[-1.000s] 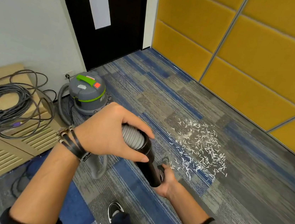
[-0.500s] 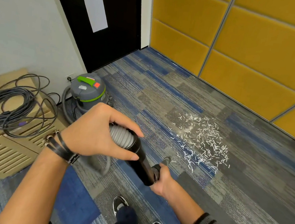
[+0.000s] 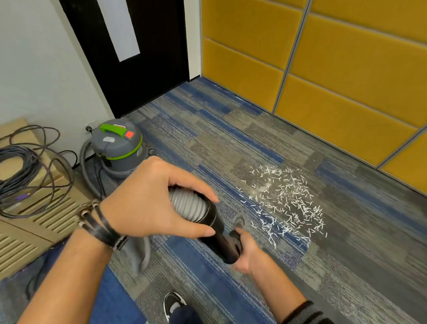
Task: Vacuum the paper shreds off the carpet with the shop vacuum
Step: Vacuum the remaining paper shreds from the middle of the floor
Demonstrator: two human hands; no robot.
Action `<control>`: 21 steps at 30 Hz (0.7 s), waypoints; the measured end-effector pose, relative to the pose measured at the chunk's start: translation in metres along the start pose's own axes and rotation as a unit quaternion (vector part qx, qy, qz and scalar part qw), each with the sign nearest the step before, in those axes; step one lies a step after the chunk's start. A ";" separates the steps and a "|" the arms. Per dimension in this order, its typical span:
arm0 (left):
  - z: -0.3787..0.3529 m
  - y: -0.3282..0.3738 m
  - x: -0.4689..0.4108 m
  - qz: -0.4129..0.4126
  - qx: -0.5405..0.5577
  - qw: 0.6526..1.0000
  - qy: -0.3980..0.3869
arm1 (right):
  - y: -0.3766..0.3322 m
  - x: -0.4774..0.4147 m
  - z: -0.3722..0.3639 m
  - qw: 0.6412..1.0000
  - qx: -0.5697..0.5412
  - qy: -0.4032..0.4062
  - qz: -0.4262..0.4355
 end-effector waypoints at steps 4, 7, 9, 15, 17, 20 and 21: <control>-0.036 -0.011 -0.002 0.008 -0.013 1.000 -0.023 | -0.007 -0.009 0.013 0.998 0.047 0.037 0.015; -0.045 -0.018 -0.003 0.012 0.026 0.998 -0.047 | -0.002 -0.009 0.035 0.996 0.066 0.058 0.016; -0.046 -0.021 -0.003 0.012 0.043 0.998 -0.049 | 0.000 0.000 0.049 0.996 0.046 0.069 0.012; -0.065 -0.018 -0.003 0.023 0.071 0.996 -0.055 | -0.005 0.040 0.097 0.993 0.041 0.109 0.029; -0.070 -0.012 0.000 0.018 0.062 0.997 -0.052 | -0.002 0.039 0.097 0.992 0.035 0.116 0.032; -0.067 -0.005 0.005 0.013 0.036 0.998 -0.043 | 0.006 0.025 0.091 0.992 0.022 0.118 0.029; -0.065 -0.003 0.007 0.014 0.033 0.999 -0.040 | 0.009 0.016 0.088 0.993 0.027 0.109 0.026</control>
Point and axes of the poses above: each hand's wrist, its own x-axis away from the middle knuckle, its own z-axis out of the back of the hand, y = z × x, the point moved 8 cm from there along -x, towards the middle knuckle, and after that the axes turned 3 degrees about z, right-handed, at the moved point
